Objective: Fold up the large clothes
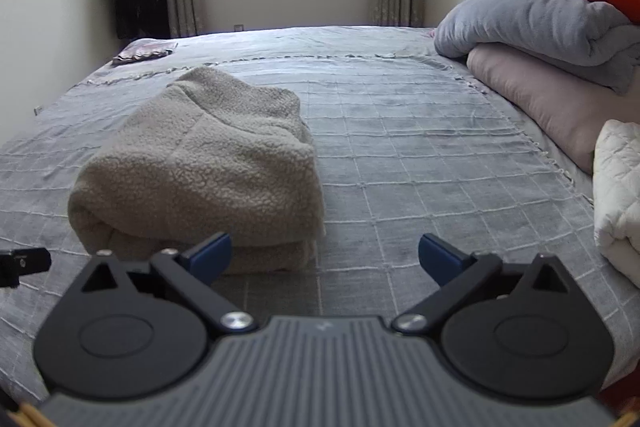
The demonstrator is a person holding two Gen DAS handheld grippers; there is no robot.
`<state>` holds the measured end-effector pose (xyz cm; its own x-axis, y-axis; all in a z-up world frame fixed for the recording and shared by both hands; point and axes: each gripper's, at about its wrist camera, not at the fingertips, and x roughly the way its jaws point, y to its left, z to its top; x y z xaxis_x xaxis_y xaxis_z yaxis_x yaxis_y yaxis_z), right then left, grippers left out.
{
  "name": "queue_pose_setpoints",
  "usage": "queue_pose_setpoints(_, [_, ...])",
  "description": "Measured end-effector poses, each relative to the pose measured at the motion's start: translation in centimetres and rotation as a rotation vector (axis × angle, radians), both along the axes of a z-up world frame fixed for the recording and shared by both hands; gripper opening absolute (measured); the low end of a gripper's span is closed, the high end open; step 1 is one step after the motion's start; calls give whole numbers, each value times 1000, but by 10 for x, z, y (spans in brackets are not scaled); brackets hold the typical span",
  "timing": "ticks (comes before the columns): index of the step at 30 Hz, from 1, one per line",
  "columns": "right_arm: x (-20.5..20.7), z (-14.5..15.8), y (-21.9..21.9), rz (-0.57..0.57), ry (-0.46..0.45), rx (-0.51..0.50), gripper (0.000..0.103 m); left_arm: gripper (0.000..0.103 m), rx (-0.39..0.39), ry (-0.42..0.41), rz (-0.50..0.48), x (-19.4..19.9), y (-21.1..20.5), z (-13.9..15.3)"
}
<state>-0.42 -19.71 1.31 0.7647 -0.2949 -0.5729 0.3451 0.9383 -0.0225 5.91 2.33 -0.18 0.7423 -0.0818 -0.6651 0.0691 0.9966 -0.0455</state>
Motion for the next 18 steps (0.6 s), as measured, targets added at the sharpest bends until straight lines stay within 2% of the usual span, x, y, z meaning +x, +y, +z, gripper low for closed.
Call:
queue_pose_setpoints(4, [-3,-6,17,6,38,-54,103,103,26,25,5,-6,-5,1])
queue_pose_setpoints(7, [-3,-7,23,16,55,-42,103,103,16,34,3,-11,-8,1])
queue_pose_setpoints(18, [-3,-7,42,46,82,-77,103,103,66,28,-11,-18,-17,-2])
